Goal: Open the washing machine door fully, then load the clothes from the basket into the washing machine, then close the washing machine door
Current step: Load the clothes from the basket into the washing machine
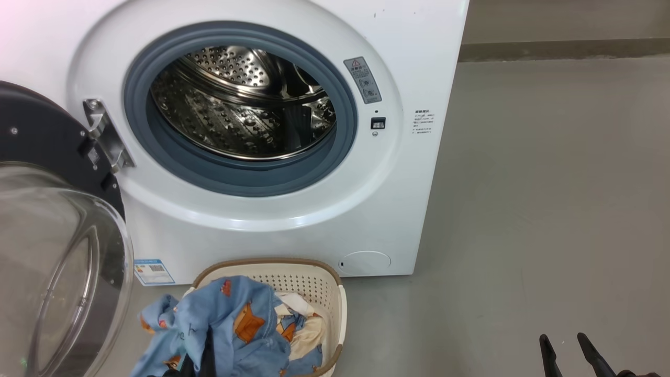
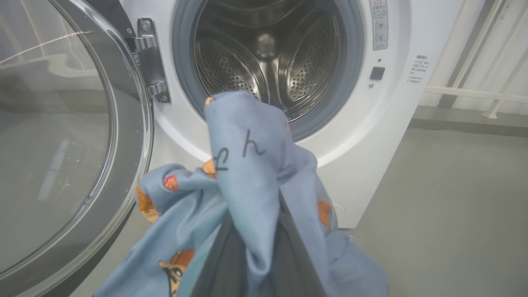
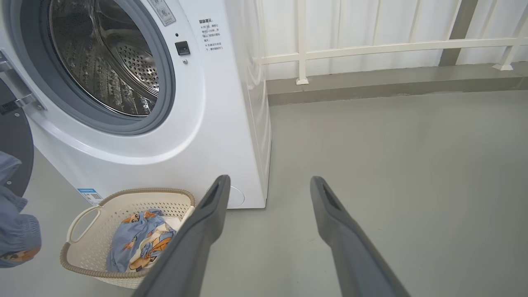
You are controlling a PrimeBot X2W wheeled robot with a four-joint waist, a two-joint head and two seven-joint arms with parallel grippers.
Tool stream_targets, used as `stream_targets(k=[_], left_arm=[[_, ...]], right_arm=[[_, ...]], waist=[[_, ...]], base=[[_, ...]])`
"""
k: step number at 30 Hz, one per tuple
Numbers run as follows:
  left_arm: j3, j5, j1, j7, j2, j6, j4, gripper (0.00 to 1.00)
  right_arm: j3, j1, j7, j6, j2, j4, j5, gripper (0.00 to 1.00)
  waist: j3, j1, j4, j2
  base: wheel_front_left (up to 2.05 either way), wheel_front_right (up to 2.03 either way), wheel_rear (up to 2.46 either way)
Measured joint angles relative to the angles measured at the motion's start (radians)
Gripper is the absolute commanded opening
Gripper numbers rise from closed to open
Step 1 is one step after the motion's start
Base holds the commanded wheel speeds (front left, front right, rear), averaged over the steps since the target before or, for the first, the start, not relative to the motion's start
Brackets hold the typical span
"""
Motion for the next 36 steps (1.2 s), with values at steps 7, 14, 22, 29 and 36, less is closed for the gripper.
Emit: stream_targets(k=[7, 14, 22, 29, 36], left_arm=[[0.0, 0.01, -0.008, 0.0, 0.0, 0.0, -0.007, 0.0], [0.008, 0.015, -0.069, 0.0, 0.0, 0.001, 0.006, 0.0], [0.033, 0.032, -0.216, 0.0, -0.001, -0.005, 0.09, 0.0], [0.072, 0.046, -0.361, 0.0, 0.005, -0.006, 0.165, 0.0], [0.117, 0.061, -0.526, 0.0, 0.037, -0.006, 0.262, 0.0]], right_arm=[[0.002, -0.001, 0.0, 0.0, 0.001, -0.003, 0.0, 1.0], [0.023, -0.004, 0.0, 0.0, 0.009, -0.002, 0.002, 1.0], [0.044, -0.051, 0.0, 0.0, 0.011, 0.0, 0.029, 1.0], [0.062, -0.095, 0.0, 0.0, 0.01, 0.007, 0.043, 1.0], [0.087, -0.137, 0.0, 0.0, 0.01, 0.02, 0.072, 1.0]], waist=[[0.024, 0.0, -0.009, 0.0], [0.051, 0.0, -0.046, 0.0], [0.105, -0.0001, -0.095, 0.0], [0.159, 0.0, -0.145, 0.0], [0.219, -0.0001, -0.218, 0.0]], base=[[0.0, 0.0, 0.0], [0.0, 0.0, 0.0], [0.0, 0.0, 0.0], [0.0, 0.0, 0.0], [0.0, 0.0, 0.0]])
